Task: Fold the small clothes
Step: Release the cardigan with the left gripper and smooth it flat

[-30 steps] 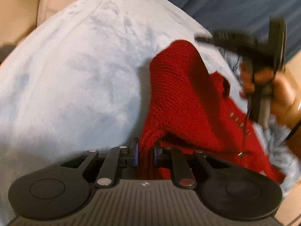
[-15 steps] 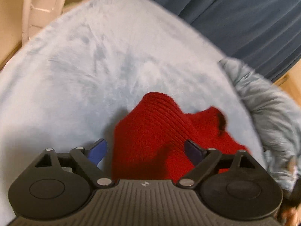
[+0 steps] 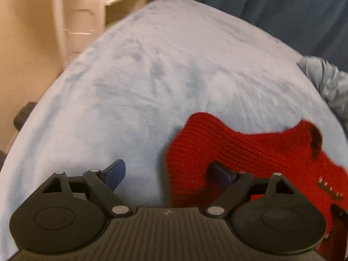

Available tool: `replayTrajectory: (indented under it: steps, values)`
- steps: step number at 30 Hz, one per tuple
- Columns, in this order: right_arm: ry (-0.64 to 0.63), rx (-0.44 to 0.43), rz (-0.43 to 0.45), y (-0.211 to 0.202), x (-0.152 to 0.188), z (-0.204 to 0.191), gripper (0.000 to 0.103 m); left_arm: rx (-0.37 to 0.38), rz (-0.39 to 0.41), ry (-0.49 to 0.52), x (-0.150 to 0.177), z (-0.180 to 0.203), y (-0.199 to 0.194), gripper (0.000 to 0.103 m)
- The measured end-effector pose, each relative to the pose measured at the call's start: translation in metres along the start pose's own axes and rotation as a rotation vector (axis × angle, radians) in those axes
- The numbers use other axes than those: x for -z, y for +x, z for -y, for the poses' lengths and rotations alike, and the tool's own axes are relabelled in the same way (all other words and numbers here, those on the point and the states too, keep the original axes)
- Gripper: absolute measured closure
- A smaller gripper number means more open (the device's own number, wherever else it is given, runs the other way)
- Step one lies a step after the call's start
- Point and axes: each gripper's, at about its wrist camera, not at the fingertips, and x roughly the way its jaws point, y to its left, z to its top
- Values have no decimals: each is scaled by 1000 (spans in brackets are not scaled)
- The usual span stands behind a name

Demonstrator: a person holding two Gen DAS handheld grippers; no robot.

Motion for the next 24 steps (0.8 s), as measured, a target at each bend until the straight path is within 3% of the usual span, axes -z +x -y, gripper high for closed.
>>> replayTrajectory:
  steps: [3, 4, 8, 12, 15, 19, 24]
  values:
    - [92, -37, -55, -32, -6, 10, 55, 40, 10, -20, 8, -7, -31, 11]
    - [96, -46, -45, -50, -2, 10, 50, 42, 17, -14, 14, -9, -45, 10]
    - [35, -90, -16, -126, 31, -6, 43, 8, 22, 25, 70, -17, -111, 9]
    - [14, -118, -74, -200, 89, -25, 42, -16, -45, 18, 132, -21, -172, 9]
    - [30, -113, -81, -249, 120, -38, 42, -28, -50, 6, 171, -18, -220, 9]
    - [-5, -110, -2, -314, 142, -51, 42, -15, -28, 30, 203, -2, -272, 9]
    - [-43, -74, 90, -363, 155, -56, 39, 13, 52, 142, 230, 30, -330, 9]
